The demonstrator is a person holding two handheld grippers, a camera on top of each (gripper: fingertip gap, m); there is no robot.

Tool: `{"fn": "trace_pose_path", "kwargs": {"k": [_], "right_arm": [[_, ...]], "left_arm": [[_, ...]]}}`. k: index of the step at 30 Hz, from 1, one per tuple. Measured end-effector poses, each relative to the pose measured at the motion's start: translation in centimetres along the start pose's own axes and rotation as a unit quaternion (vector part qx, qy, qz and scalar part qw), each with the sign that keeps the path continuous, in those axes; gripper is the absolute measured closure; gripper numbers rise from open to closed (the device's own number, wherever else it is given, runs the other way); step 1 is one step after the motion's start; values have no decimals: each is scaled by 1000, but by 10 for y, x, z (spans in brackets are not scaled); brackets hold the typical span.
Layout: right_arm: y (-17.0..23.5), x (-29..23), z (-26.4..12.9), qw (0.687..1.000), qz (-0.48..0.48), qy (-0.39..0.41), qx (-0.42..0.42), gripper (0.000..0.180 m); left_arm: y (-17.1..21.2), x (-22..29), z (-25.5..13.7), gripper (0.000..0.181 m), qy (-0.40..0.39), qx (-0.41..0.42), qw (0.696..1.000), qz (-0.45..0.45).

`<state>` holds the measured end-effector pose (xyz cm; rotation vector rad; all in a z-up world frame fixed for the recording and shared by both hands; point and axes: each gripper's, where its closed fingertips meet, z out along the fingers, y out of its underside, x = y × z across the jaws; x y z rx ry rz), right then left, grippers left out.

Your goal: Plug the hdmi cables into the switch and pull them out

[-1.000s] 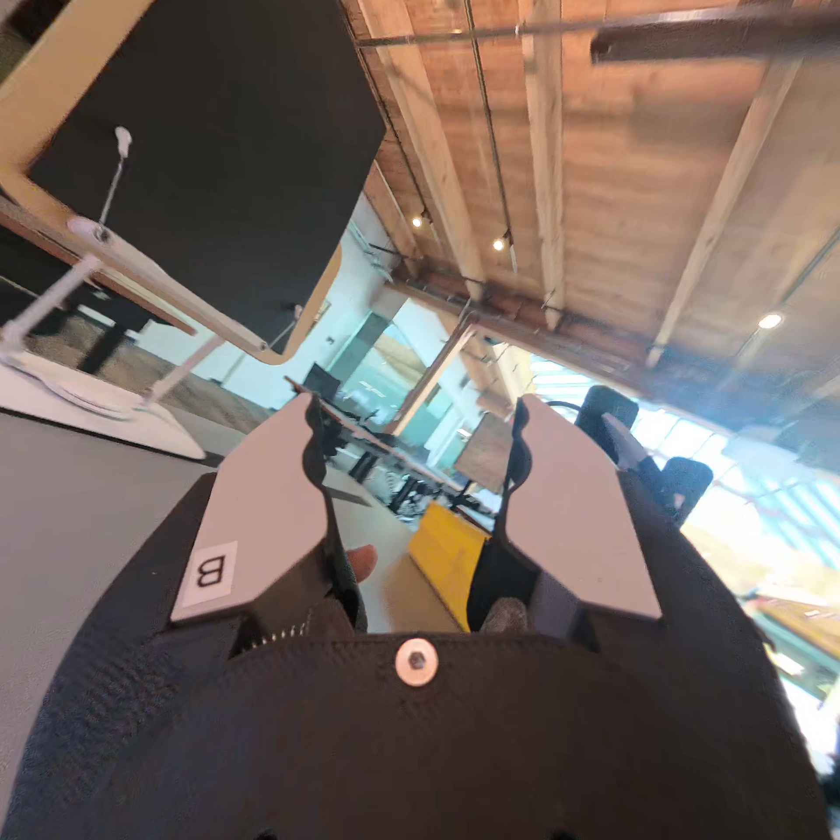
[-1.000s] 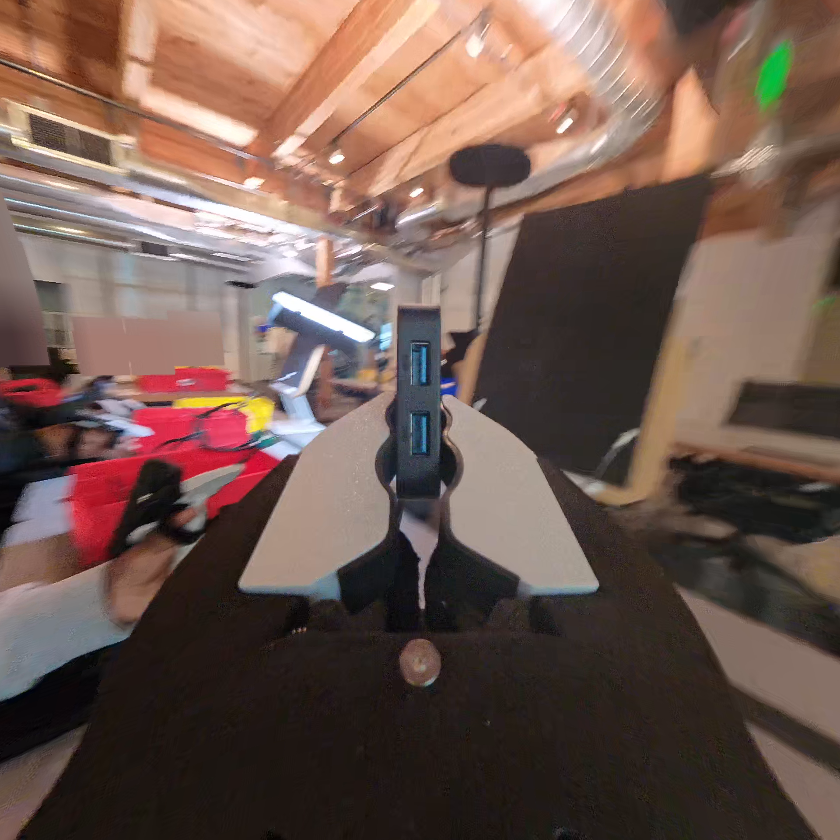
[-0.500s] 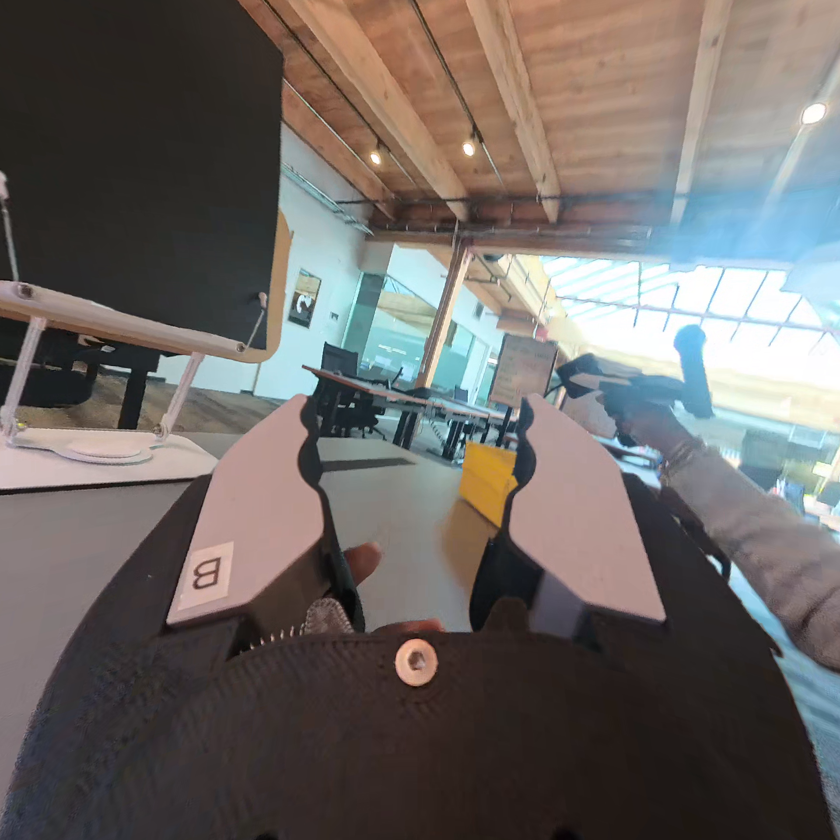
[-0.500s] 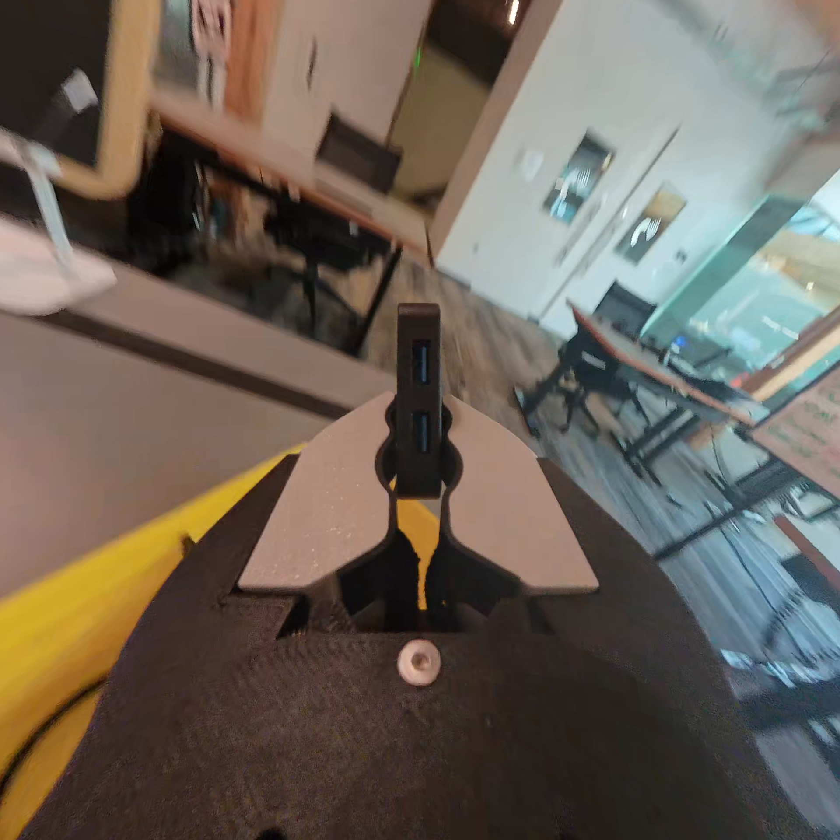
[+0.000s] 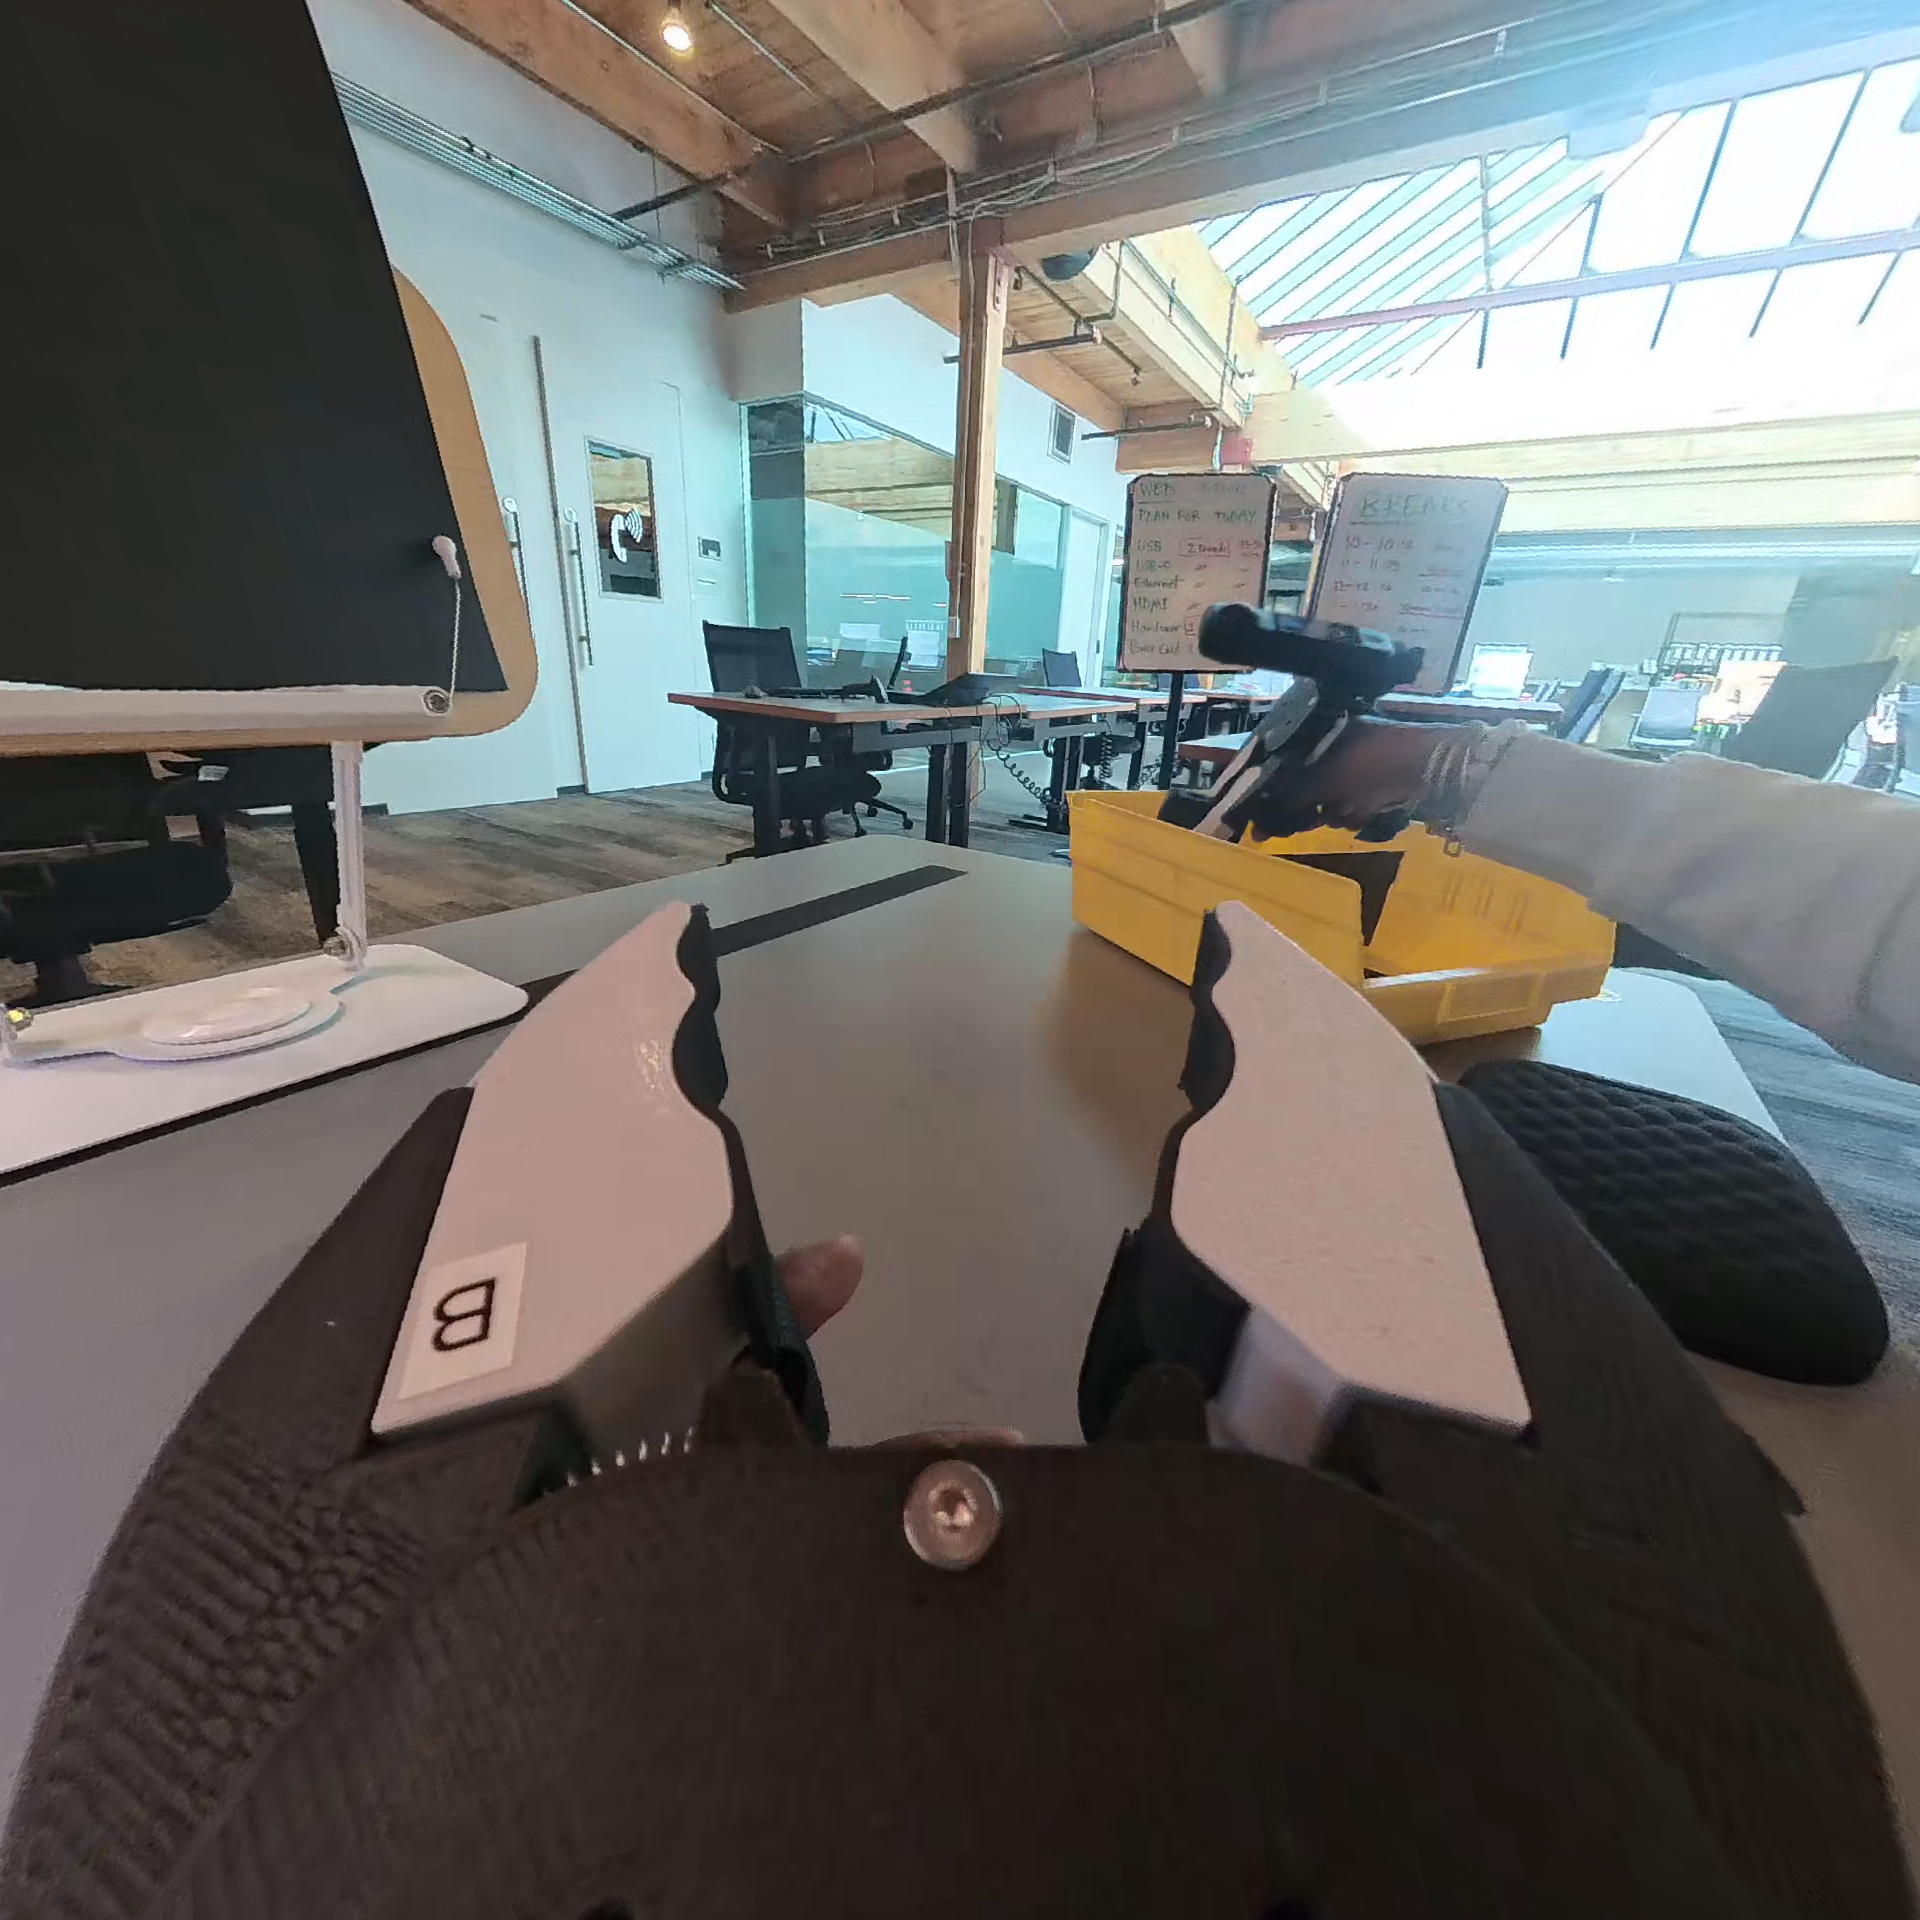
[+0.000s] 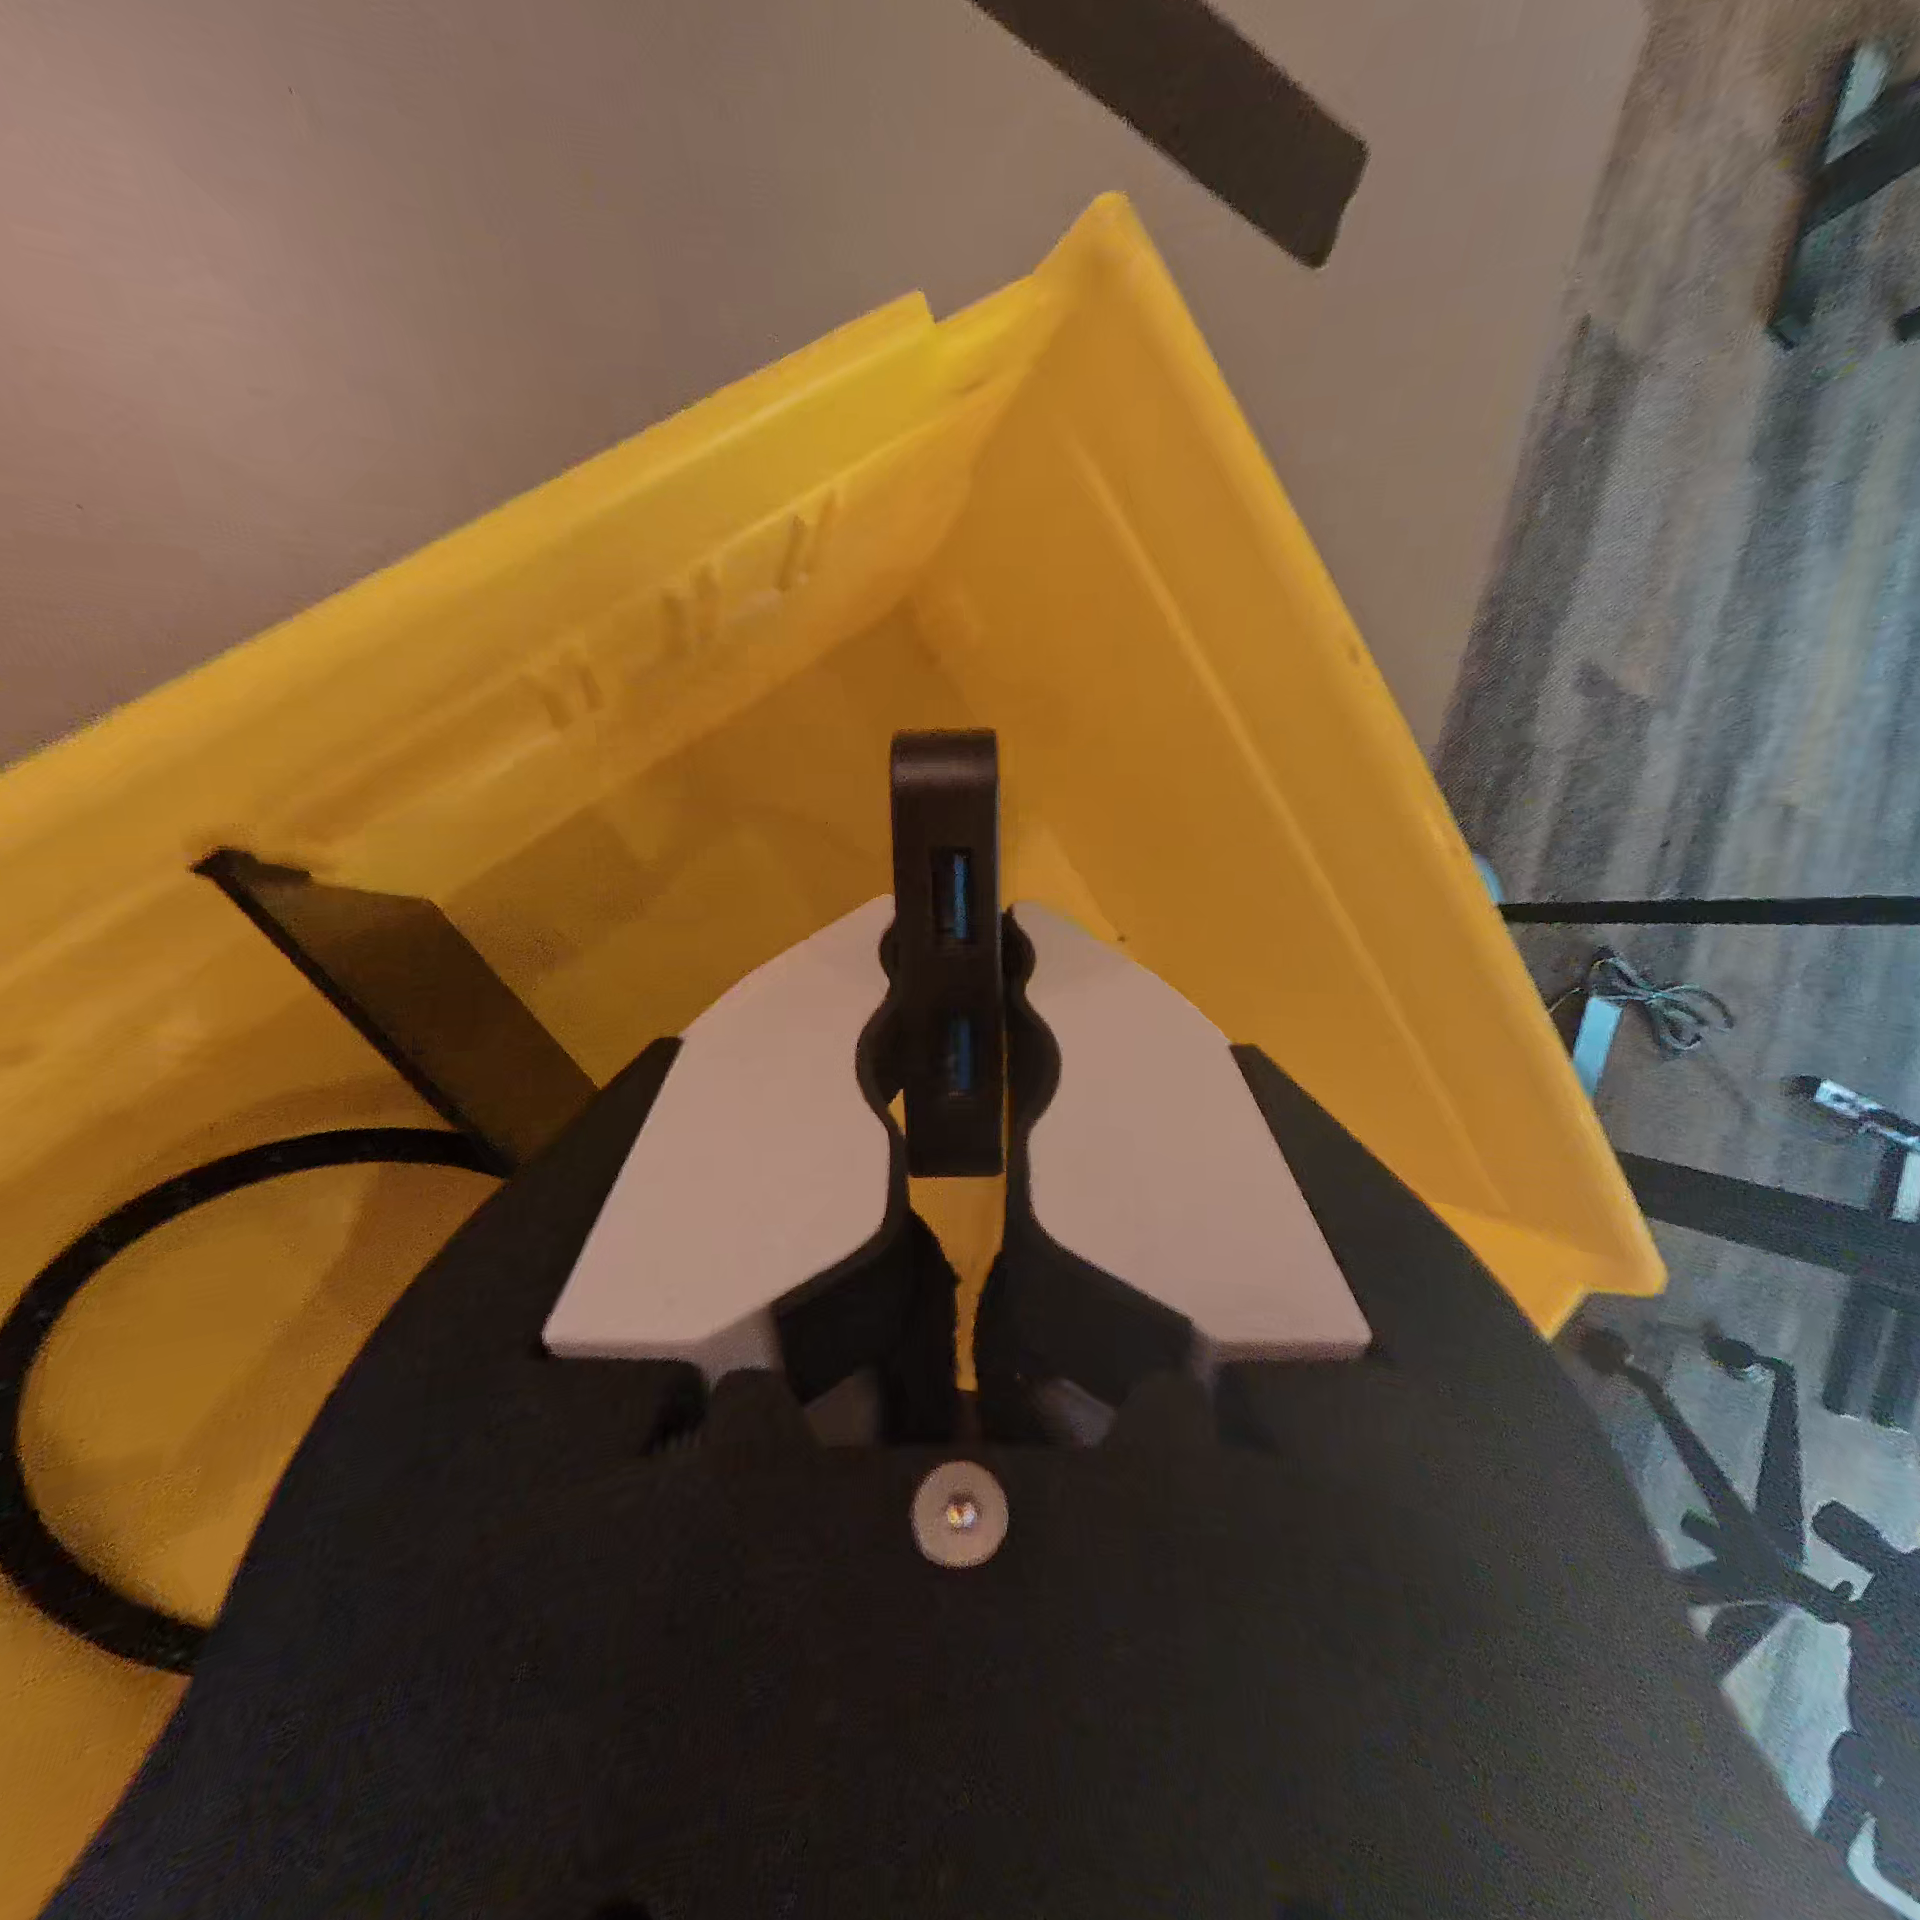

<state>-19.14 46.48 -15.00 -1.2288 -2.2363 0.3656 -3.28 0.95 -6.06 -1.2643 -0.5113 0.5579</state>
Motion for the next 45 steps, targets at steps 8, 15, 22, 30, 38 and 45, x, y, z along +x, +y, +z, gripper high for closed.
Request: {"fn": "trace_pose_path", "kwargs": {"k": [8, 15, 22, 30, 38, 45], "right_arm": [[-4, -29, 12, 994, 20, -84, -71, 151], [-13, -33, -11, 992, 44, -113, -43, 119], [-94, -34, -122, 944, 99, -101, 299, 110], [-139, -194, -263, 705, 48, -255, 660, 40], [-135, -342, -180, 708, -7, -341, 618, 34], [-124, -355, -159, 731, -48, -330, 596, 34]], "left_arm": [[-2, 0, -1, 94, -1, 2, 1000, 6], [0, 4, 0, 94, 5, -5, 1000, 16], [0, 3, 0, 93, 3, -7, 1000, 23], [1, 1, 0, 93, -8, -11, 1000, 25], [-5, -1, -2, 93, -17, -12, 999, 36], [-49, -22, -52, 93, -111, -69, 969, 209]]}}
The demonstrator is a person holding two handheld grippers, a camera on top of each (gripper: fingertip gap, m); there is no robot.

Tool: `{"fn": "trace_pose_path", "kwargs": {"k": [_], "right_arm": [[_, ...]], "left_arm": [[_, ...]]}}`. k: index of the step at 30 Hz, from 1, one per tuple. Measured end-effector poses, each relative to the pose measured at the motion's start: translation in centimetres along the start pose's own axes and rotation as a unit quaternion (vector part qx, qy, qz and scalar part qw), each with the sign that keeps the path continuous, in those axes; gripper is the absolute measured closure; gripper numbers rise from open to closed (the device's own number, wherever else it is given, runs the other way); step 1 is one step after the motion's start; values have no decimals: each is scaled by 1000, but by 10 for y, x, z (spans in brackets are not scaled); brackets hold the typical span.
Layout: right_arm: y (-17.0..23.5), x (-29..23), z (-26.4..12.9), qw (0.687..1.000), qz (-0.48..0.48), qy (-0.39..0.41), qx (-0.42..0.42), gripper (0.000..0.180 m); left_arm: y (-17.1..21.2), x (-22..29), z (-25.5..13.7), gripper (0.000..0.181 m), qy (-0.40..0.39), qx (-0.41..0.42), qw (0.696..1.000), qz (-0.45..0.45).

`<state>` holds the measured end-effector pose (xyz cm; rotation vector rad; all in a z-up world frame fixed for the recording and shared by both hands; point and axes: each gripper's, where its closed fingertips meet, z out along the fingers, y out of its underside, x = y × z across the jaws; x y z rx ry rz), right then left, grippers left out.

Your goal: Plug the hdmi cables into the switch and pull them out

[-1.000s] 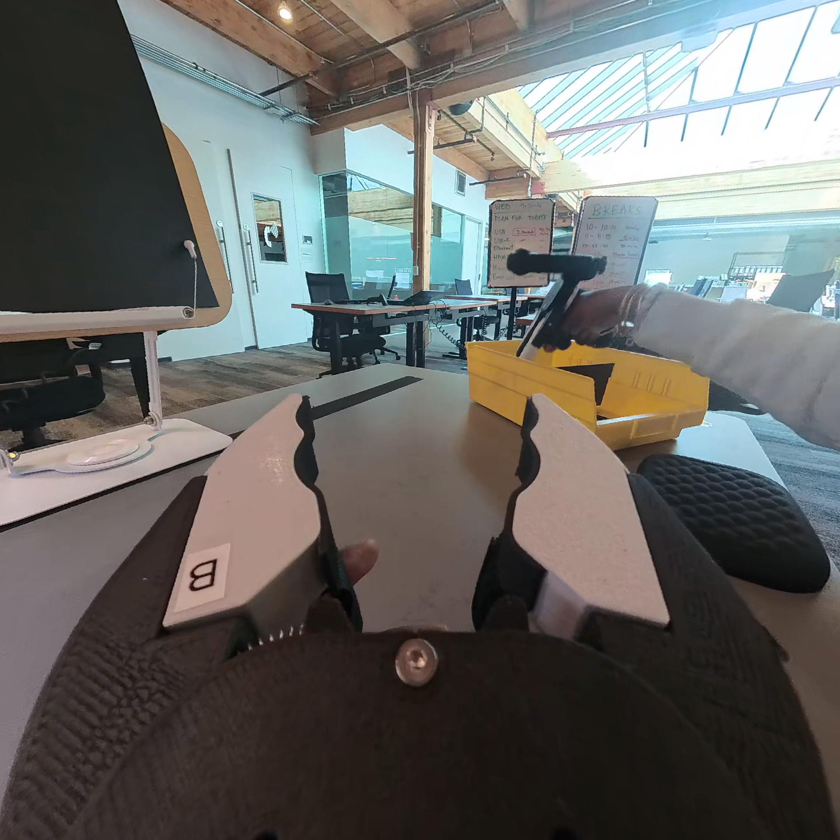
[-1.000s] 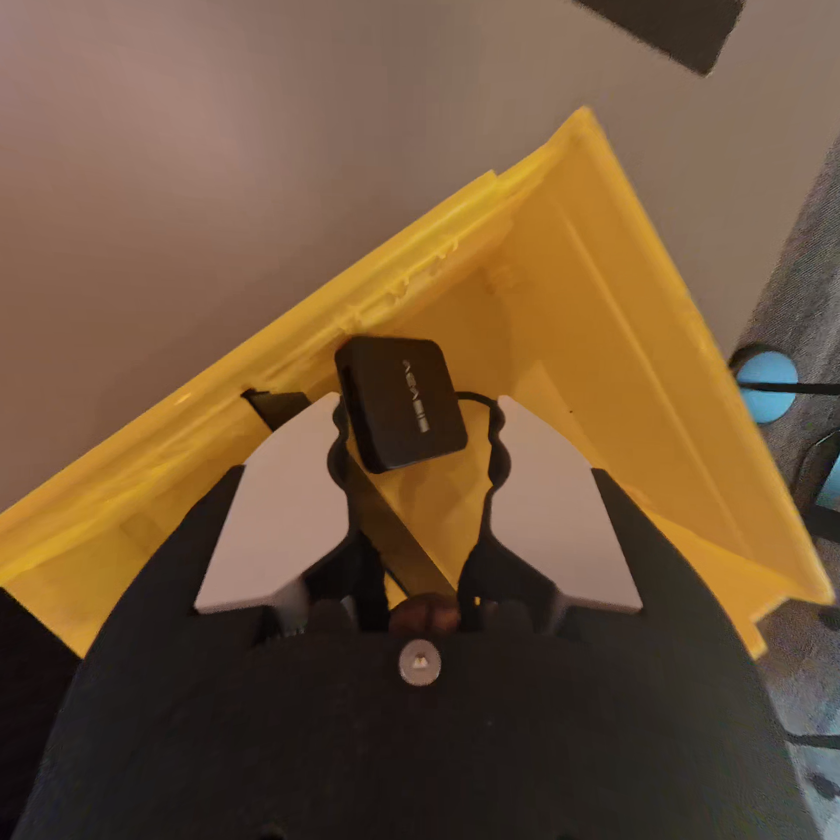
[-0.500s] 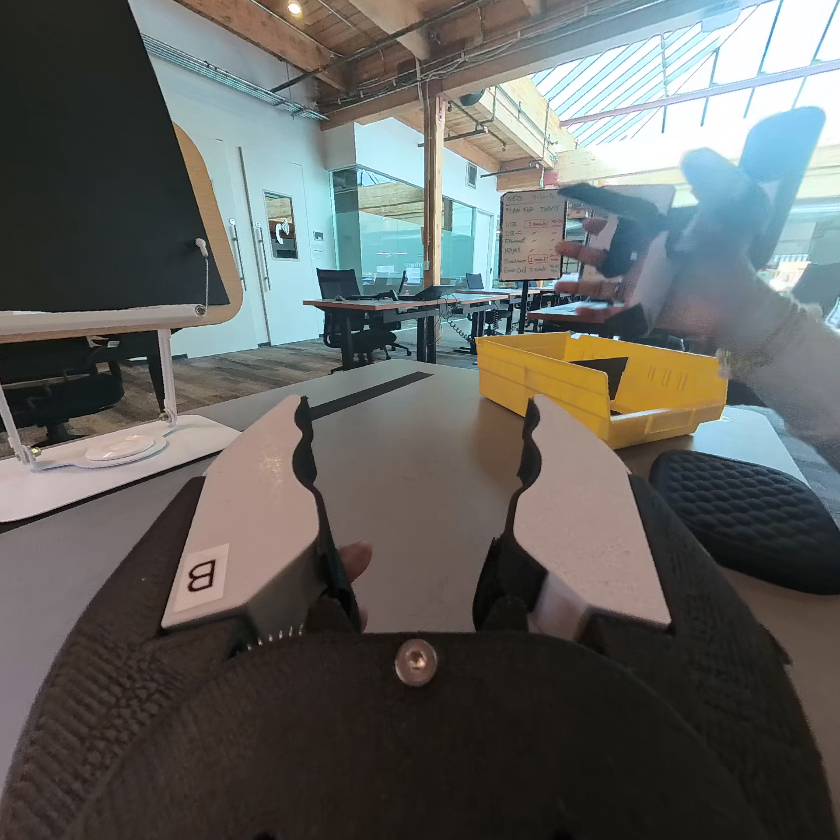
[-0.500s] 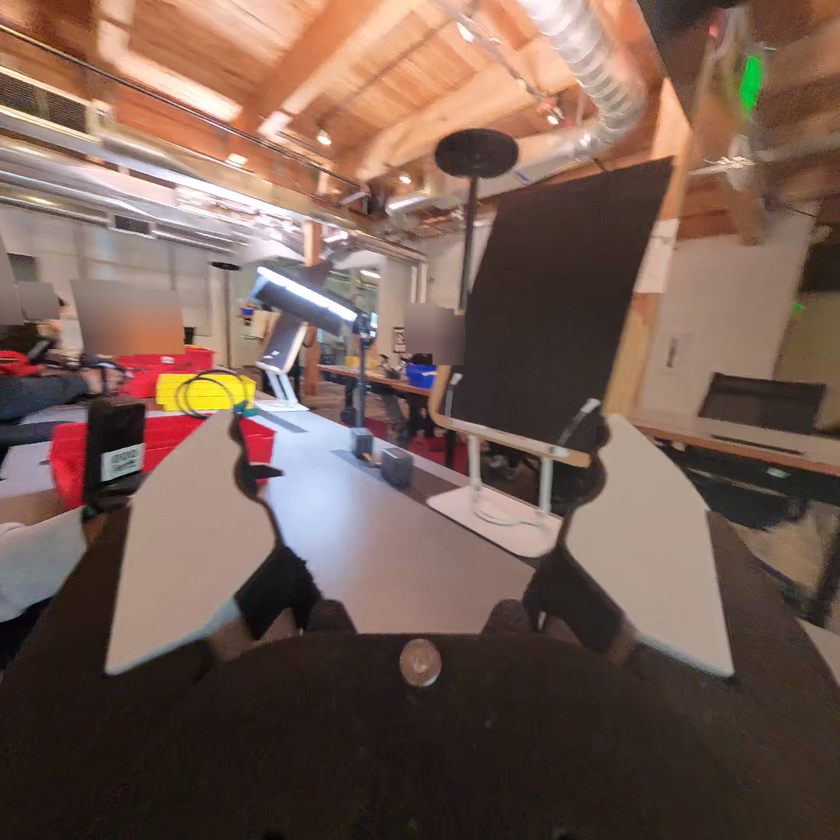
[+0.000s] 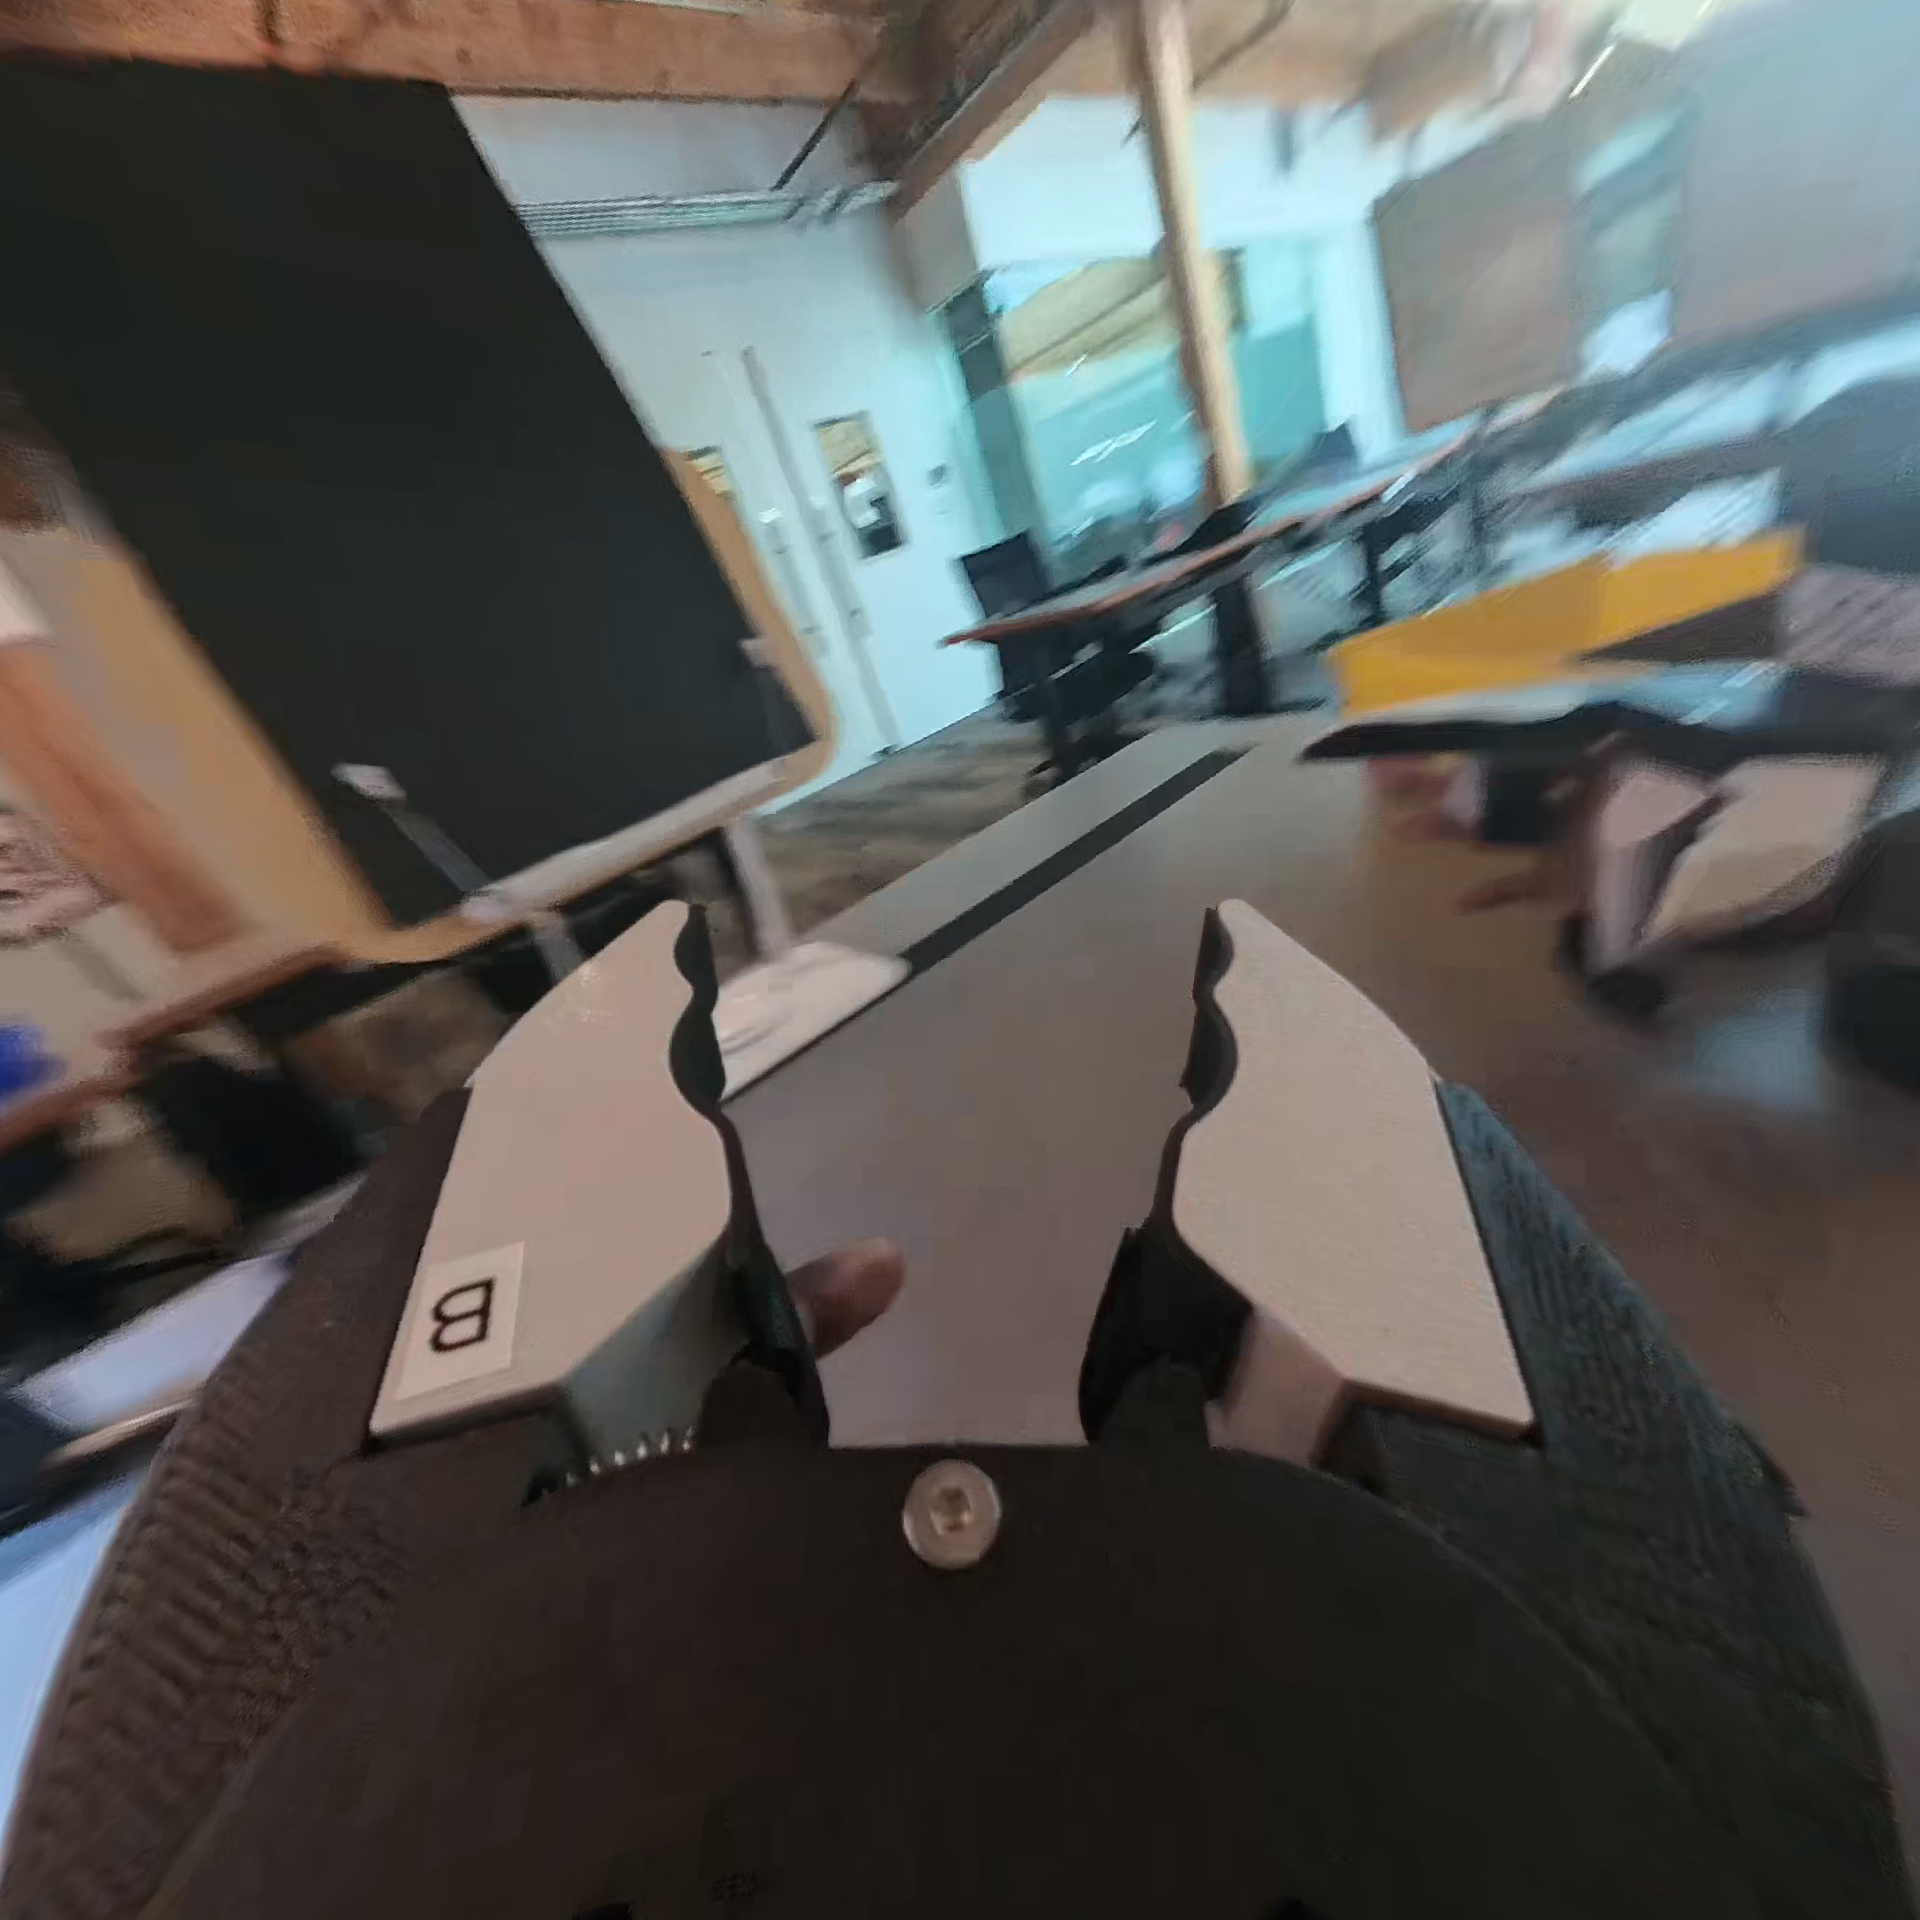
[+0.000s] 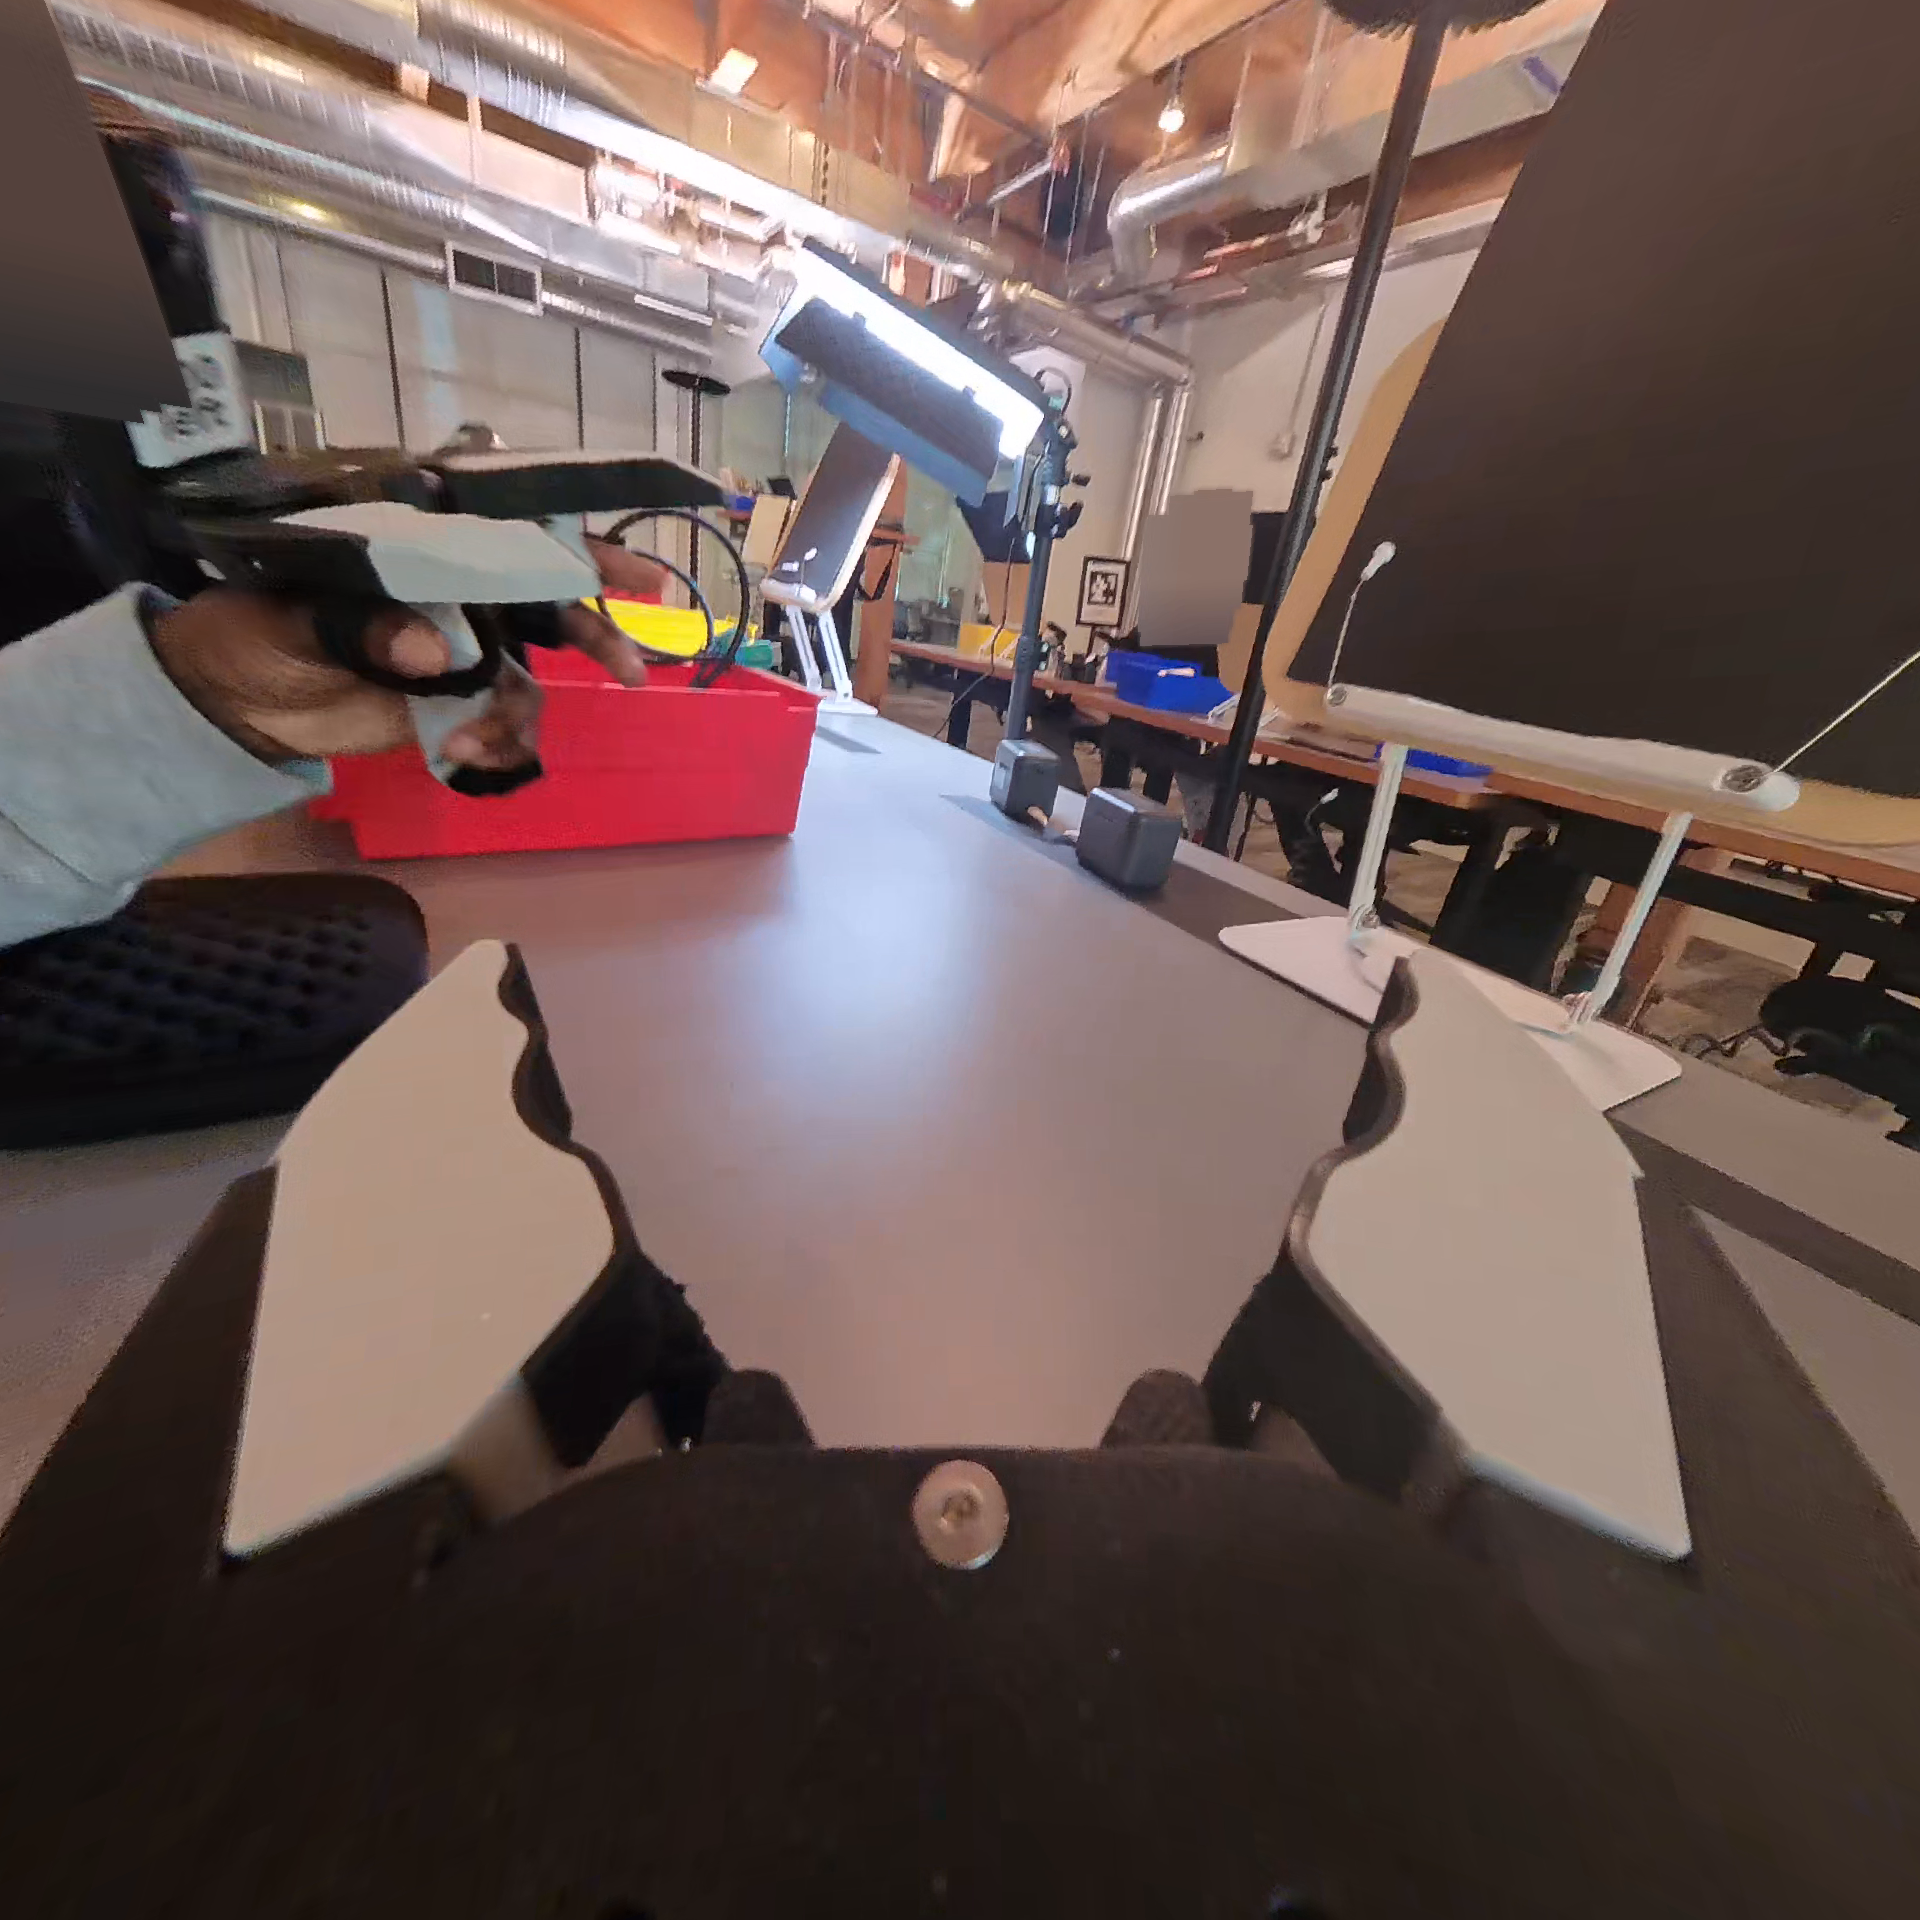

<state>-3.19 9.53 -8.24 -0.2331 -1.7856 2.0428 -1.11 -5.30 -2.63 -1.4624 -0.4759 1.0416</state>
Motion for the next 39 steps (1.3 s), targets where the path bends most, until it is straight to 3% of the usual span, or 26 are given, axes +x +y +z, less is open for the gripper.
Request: {"fn": "trace_pose_path", "kwargs": {"k": [3, 6, 8, 11, 14, 17, 22, 24, 27, 32, 39], "right_arm": [[-7, 5, -2, 1000, -1, 12, 16, 34], [-9, 4, -2, 1000, -7, 11, 17, 34], [-9, 2, -1, 1000, -8, 7, 18, 34], [-9, 0, -1, 1000, -10, 5, 17, 34], [-10, 3, -2, 1000, 1, 9, 21, 34], [-10, 7, -3, 1000, 7, 15, 23, 34], [-10, 6, -3, 1000, -4, 14, 18, 34], [-10, 5, -3, 1000, -6, 12, 17, 34], [-10, 5, -4, 1000, -7, 11, 17, 34], [-11, 6, -4, 1000, -9, 13, 17, 34], [-8, 8, -4, 1000, -11, 17, 9, 34]], "left_arm": [[-9, -70, -64, 96, -120, -82, 985, 96], [-8, -144, -138, 101, -224, -153, 959, 77], [19, -189, -181, 101, -272, -234, 931, 60], [90, -227, -227, 81, -292, -404, 866, 31], [145, -244, -246, 79, -288, -519, 804, 26], [181, -251, -253, 90, -272, -596, 755, 7], [211, -261, -261, 100, -276, -670, 689, -9], [215, -263, -268, 114, -278, -694, 665, 4], [215, -266, -269, 144, -270, -701, 658, 56], [183, -283, -259, 154, -322, -626, 700, 118], [79, -314, -235, 160, -389, -467, 770, 197]]}}
